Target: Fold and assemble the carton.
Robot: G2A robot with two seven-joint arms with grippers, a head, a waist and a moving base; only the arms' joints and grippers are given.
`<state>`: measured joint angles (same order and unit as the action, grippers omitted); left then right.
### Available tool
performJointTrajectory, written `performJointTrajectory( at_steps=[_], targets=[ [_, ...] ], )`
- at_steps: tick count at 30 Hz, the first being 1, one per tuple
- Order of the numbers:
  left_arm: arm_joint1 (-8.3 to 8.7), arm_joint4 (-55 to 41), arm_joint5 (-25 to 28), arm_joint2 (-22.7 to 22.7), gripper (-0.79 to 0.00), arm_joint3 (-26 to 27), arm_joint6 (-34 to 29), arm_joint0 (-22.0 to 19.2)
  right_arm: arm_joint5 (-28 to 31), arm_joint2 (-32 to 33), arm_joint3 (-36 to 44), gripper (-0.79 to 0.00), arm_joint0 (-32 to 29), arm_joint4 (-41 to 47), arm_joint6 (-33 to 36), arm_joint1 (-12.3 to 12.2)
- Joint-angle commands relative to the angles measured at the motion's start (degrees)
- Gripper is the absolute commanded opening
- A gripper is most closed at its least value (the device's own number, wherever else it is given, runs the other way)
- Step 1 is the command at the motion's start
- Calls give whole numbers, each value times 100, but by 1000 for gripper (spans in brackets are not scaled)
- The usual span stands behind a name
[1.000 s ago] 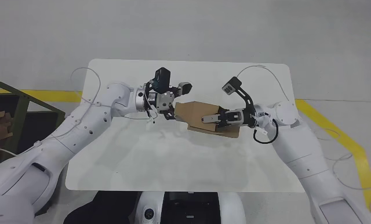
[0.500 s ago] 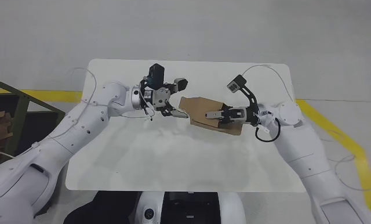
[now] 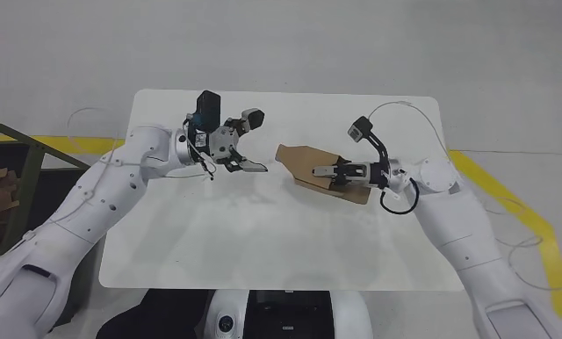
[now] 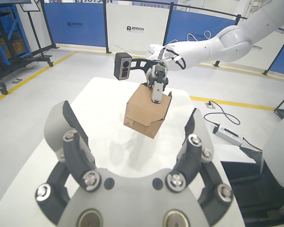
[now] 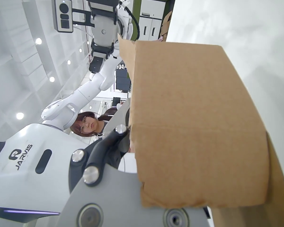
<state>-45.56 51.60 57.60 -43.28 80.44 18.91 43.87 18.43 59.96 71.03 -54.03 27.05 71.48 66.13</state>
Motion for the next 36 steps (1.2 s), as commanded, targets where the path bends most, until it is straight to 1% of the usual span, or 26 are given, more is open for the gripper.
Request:
performJointTrajectory(
  at_steps=[1, 4, 7, 12, 21, 36],
  targets=[
    [-28, -32, -121, -19, 0, 46, -189, -5, -13, -18, 76, -785, -7, -44, -13, 0],
    [-105, -234, -341, 35, 0, -2, -496, -41, -17, -35, 213, -785, -34, -24, 50, -3],
    [-198, -489, -401, 127, 0, -110, -784, -115, 19, -8, 282, -785, -69, 163, 146, -4],
    [-314, -723, -347, 193, 0, -308, -1053, -194, 59, 41, 368, -785, -94, 320, 290, -17],
    [-432, -779, -212, 121, 0, -473, -1210, -191, 100, 69, 526, -785, -132, 517, 405, -22],
    [-580, -713, -14, -24, 0, -493, -1363, -74, 89, 78, 749, -785, -175, 656, 431, -26]
  ],
)
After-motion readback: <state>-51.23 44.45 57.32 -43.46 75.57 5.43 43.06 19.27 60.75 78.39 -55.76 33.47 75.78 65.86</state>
